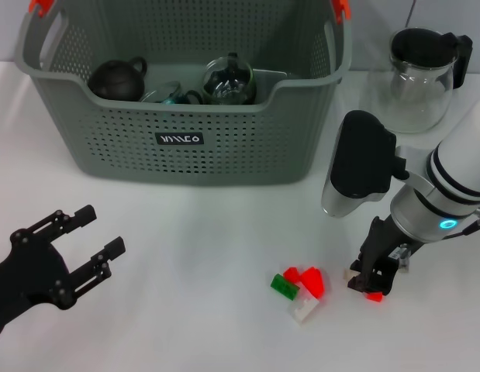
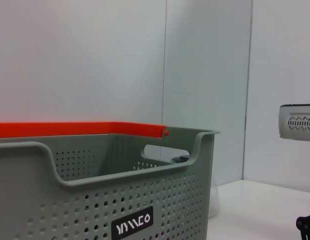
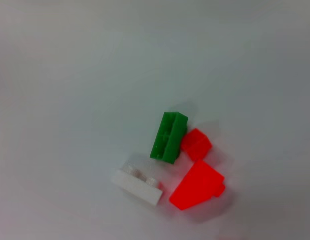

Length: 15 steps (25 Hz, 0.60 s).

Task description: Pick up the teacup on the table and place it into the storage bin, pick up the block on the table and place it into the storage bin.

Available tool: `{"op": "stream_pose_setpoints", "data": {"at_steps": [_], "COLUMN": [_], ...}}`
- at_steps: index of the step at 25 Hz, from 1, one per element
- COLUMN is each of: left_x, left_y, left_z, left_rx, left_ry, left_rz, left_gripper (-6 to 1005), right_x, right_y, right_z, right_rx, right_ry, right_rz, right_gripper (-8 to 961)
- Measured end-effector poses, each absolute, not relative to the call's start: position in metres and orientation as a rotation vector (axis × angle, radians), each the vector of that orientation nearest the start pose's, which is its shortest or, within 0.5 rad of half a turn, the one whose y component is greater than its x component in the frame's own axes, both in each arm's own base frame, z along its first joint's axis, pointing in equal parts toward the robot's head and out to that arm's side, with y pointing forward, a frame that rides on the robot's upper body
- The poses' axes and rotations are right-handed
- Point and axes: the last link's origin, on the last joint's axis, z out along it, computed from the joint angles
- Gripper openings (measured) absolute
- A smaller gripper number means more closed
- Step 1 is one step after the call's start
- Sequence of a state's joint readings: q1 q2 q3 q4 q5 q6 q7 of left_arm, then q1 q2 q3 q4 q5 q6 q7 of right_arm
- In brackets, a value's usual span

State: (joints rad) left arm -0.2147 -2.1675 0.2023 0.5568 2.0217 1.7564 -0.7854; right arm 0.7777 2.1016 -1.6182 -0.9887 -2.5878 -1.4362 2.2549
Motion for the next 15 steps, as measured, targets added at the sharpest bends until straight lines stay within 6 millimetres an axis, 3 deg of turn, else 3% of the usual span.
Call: {"op": "stream_pose_setpoints", "data": {"at_steps": [4, 9, 15], "left_x": [-0.340, -0.341, -0.343], "left_y": [0.211, 0.211, 0.210], "left_z": [0.006, 0.006, 0.008], "left_rx": [-2.260, -2.255, -2.236], "left_ry": [-0.450, -0.452, -0.460], "left_rz": [-0.858, -0.858, -0.855], "left_gripper": [630, 629, 629], "right_x": [0.178, 0.155, 0.104], "right_y": [0.353, 0.359, 0.345], "right_z": [-0.068, -0.029, 0.047], "right_rx": [-2.885, -2.898, -3.019], "right_ry": [0.415, 0.445, 0.340], "right_rz": [-0.827, -0.586, 0.108], "right_gripper": [231, 204, 205]}}
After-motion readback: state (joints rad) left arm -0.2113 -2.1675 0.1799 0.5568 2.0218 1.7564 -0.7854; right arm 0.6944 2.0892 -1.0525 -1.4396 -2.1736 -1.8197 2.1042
